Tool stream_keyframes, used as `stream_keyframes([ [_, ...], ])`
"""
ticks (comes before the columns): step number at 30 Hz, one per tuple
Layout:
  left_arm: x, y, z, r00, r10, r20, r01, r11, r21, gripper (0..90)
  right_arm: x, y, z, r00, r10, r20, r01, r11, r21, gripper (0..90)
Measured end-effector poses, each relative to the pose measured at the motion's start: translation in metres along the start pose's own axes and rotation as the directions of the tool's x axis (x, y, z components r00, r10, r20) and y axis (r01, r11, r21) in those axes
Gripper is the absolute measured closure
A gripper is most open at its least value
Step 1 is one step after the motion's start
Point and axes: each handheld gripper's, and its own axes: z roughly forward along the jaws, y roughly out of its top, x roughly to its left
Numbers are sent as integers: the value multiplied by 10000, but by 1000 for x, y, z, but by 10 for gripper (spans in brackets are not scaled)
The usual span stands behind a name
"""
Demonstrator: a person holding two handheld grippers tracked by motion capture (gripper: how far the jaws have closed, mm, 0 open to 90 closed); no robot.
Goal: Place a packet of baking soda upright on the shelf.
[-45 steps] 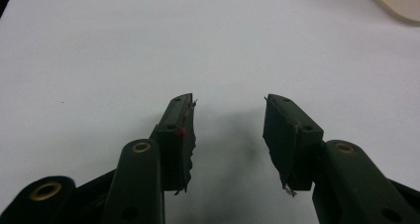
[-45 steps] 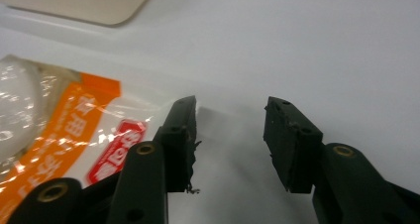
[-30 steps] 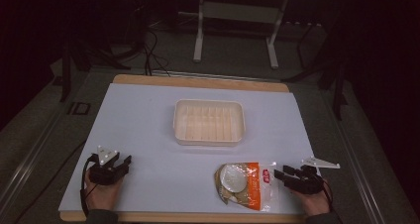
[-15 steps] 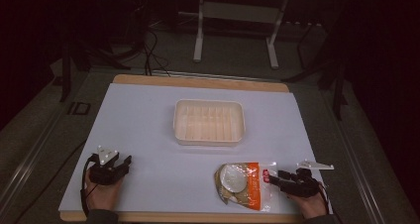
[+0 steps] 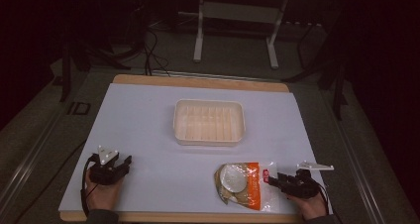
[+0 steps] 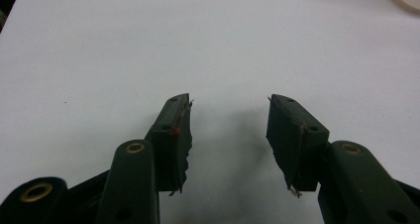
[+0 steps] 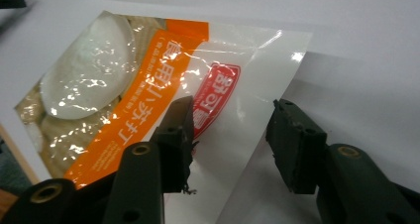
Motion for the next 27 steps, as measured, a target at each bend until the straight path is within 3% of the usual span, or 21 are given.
stream_keyframes([
  [9,-1,0,0,10000,34,-55,-34,10000,36,514,5,0,-10,9974,-128,-707,76,9972,-739,539],
  [15,-1,0,0,10000,39,-56,-39,10000,56,512,2,-4,-4,9953,267,-931,-299,9990,-330,542],
  [20,-1,0,0,10000,29,-61,-29,10000,44,512,0,-5,0,9868,669,-1471,-679,9977,-16,541],
  [27,-1,0,0,10000,45,-65,-45,10000,61,511,-2,-6,2,9832,914,-1580,-894,9958,196,544],
])
